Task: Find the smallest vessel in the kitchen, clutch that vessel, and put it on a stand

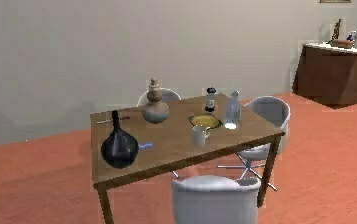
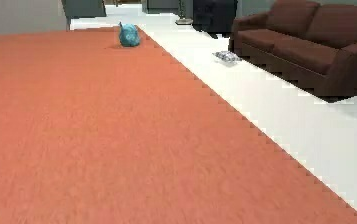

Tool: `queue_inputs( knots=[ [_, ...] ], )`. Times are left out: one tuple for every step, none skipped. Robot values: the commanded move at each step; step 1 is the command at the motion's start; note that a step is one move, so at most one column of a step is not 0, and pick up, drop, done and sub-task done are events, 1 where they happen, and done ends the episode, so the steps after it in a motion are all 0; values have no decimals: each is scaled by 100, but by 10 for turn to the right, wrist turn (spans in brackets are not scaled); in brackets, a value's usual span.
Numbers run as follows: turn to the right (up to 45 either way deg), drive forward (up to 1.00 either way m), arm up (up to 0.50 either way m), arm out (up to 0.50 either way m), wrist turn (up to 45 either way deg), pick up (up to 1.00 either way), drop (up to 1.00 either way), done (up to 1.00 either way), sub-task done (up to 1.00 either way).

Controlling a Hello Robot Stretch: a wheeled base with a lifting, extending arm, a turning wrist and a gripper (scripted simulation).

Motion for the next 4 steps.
queue_inputs(
  knots=[
    [450, 0, 0, 0, 0, 0, 0, 0, 0],
    [30, 0, 0, 0, 0, 0, 0, 0, 0],
    [450, 0, 0, 0, 0, 0, 0, 0, 0],
    [180, 0, 0, 0, 0, 0, 0, 0, 0]
  ],
)
